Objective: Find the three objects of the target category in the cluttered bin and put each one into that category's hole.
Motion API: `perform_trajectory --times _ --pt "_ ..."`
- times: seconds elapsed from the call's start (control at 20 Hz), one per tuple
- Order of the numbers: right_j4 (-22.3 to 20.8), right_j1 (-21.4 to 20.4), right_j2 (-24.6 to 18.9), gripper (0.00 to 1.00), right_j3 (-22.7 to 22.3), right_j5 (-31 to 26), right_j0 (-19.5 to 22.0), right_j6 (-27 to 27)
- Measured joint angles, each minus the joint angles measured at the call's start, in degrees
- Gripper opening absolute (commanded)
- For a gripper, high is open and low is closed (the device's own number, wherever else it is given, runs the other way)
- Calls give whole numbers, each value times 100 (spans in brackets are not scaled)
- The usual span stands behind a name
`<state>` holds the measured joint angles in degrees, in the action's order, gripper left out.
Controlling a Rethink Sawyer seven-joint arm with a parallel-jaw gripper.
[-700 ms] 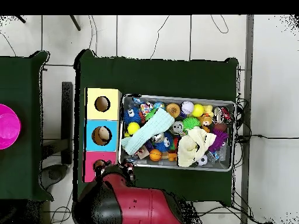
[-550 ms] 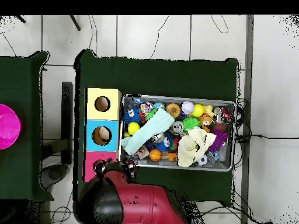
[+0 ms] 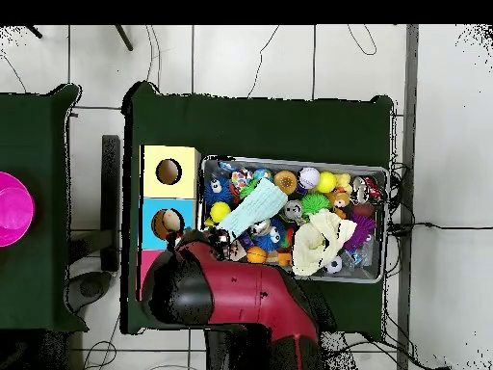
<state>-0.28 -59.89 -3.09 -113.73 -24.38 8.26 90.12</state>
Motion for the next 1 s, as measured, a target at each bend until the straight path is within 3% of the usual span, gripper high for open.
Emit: perform_trajectory --times 0.35,1.0 --pt "-48 386 -2 100 492 0 163 0" --pt "-442 1304 -129 100 1540 -1 838 0"
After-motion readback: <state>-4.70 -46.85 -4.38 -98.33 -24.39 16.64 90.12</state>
